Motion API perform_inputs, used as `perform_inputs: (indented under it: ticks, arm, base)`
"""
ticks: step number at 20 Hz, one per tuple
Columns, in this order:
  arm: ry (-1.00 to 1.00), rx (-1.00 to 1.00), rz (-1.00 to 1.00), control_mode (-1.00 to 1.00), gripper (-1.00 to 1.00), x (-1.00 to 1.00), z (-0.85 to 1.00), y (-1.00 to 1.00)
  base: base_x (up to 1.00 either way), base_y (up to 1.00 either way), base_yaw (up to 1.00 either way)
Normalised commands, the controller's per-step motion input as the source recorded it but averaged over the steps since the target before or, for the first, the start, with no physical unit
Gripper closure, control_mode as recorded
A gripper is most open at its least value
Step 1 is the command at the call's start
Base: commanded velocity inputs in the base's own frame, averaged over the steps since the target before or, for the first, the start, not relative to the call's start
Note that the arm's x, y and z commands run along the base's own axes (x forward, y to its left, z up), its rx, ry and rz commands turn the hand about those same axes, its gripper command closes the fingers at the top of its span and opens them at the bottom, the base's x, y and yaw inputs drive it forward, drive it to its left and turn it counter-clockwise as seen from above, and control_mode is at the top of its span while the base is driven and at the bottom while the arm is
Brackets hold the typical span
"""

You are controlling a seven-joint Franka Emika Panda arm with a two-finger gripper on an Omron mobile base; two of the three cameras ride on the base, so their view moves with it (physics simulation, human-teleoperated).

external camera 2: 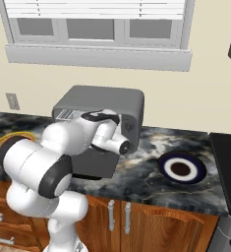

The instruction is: Open the toaster oven door. Place the bread on the top rack in the toaster oven and place the chicken drumstick on the bottom rack.

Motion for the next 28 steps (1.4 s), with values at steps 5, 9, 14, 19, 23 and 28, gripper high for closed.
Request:
perform_inputs:
  ticks: [5,9,14,19,23,28]
  arm:
    - [0.00,0.01,0.00,-1.00,-1.00,0.28,-0.02,0.00]
    - [0.00,0.00,0.00,-1.00,-1.00,0.28,-0.16,0.00]
    - [0.00,0.00,0.00,-1.00,-1.00,0.28,-0.23,0.00]
    - [0.01,0.01,0.00,-1.00,-1.00,0.31,-0.17,0.00]
    - [0.09,0.00,0.00,-1.00,-1.00,0.27,-0.15,0.00]
    - [0.12,0.00,0.00,-1.00,-1.00,0.18,-0.26,0.00]
  base:
    - [0.00,0.00,0.00]
    - [0.00,0.00,0.00]
    - [0.00,0.00,0.00]
    - [0.00,0.00,0.00]
    - [0.00,0.00,0.00]
    - [0.00,0.00,0.00]
